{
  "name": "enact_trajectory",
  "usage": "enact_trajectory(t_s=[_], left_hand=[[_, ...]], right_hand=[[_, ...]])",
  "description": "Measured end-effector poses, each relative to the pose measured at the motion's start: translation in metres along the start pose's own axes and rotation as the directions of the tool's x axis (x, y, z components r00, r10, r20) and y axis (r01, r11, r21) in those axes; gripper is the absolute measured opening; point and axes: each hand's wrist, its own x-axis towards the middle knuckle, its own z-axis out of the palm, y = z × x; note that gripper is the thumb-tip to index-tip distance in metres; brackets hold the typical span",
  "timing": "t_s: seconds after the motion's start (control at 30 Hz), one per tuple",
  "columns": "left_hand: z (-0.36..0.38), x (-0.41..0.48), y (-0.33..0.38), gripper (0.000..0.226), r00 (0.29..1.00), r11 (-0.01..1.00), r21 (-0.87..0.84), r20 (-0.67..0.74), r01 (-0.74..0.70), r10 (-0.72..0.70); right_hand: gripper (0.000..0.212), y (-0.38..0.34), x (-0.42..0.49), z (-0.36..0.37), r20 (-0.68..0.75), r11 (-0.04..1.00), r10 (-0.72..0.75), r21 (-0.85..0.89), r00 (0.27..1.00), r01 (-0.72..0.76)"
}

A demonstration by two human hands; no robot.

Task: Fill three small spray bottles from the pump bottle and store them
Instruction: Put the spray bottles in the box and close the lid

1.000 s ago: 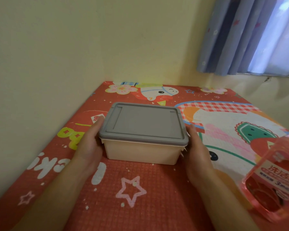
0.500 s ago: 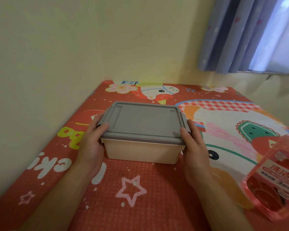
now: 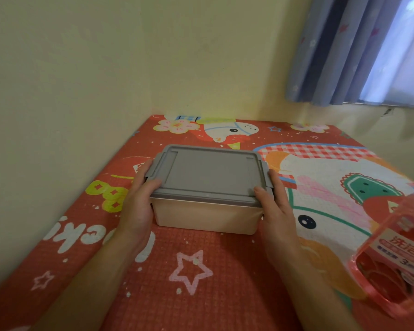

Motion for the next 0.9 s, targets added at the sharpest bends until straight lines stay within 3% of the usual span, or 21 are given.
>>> enact_trajectory(t_s=[0.4, 0.57, 0.7, 0.83, 0.9], left_hand=[[0.0, 0.0, -0.004, 0.044, 1.0, 1.0, 0.023, 0.002, -0.013, 0.013], [0.001, -0.002, -0.006, 0.041, 0.997, 0.997, 0.037, -0.03, -0.063, 0.064], [-0.001, -0.006, -0.005, 0.03, 0.994, 0.994, 0.072, -0.063, -0.08, 0.085], [-0.008, -0.009, -0.006, 0.032, 0.996, 0.994, 0.097, -0.074, -0.046, 0.053], [-0.012, -0.012, -0.004, 0.041, 0.996, 0.99, 0.131, -0.064, -0.054, 0.063]], right_hand=[[0.05, -0.001, -0.001, 0.0, 0.045, 0.994, -0.004, -0.105, 0.999, 0.008], [0.053, 0.003, -0.006, 0.0, 0.087, 0.999, -0.028, -0.025, 0.996, 0.03], [0.067, 0.008, -0.004, -0.011, 0.22, 0.998, -0.029, 0.052, 0.975, 0.018], [0.089, 0.008, 0.0, -0.034, 0.394, 0.991, 0.029, -0.134, 0.919, 0.027], [0.078, 0.008, -0.001, -0.039, 0.381, 0.976, 0.092, -0.216, 0.92, -0.008]])
